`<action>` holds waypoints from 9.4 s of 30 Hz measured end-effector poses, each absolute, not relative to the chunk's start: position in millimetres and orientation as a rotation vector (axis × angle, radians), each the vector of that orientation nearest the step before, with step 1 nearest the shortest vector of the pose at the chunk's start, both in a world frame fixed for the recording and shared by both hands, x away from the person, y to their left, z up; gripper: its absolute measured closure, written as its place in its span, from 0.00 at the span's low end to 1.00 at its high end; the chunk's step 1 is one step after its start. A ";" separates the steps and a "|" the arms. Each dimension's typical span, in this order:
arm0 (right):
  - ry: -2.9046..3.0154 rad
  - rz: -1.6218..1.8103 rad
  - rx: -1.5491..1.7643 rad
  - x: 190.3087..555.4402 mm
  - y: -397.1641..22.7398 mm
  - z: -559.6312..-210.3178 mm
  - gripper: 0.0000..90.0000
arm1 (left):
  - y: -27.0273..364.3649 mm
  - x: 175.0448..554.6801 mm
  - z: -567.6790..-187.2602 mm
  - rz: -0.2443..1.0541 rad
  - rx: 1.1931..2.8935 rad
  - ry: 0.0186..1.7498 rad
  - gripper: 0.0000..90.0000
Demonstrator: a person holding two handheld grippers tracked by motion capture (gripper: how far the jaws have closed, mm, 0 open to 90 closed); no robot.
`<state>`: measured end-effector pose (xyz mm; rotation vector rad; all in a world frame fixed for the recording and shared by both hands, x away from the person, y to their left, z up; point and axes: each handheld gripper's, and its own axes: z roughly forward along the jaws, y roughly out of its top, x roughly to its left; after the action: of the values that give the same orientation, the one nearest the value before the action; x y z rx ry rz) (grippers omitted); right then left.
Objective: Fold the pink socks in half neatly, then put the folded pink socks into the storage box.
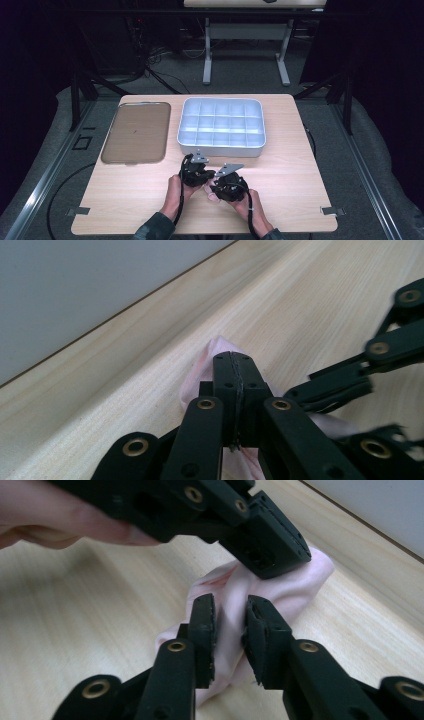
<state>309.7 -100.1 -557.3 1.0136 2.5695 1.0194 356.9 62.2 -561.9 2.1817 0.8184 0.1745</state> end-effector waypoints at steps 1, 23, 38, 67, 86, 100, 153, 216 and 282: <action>2.570 1.030 1.018 307.8 -101.7 -556.3 0.79 | 61.5 356.2 -562.1 0.183 2.182 0.820 1.00; 2.647 1.151 0.901 293.9 -111.1 -536.2 0.87 | 63.4 350.5 -565.5 0.210 2.147 0.851 1.00; 2.689 1.142 0.984 301.0 -94.3 -570.8 0.89 | 66.5 350.4 -566.5 0.197 2.134 0.854 1.00; 2.556 0.989 1.400 339.4 -98.7 -566.4 0.44 | 68.0 351.3 -566.8 0.190 2.115 0.874 1.00; 2.647 0.973 1.420 349.0 -96.5 -563.6 0.61 | 146.9 333.7 -561.8 0.382 2.054 1.055 0.36; 2.734 1.010 1.412 356.0 -100.6 -564.1 0.76 | 180.5 316.6 -582.1 0.462 2.055 1.162 0.21; 2.661 1.134 1.172 344.6 -122.5 -536.8 0.82 | 182.2 313.5 -590.9 0.519 2.065 1.163 0.17; 2.395 1.209 1.190 374.4 -172.6 -467.1 0.82 | 180.7 314.8 -591.0 0.519 2.066 1.156 0.17; 2.228 0.723 1.192 446.3 -205.6 -497.4 0.81 | 180.3 314.5 -591.1 0.519 2.064 1.154 0.17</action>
<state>446.3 -205.6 -497.4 1.1921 2.2283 0.7231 314.5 180.3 -591.1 2.0643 1.1540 0.5186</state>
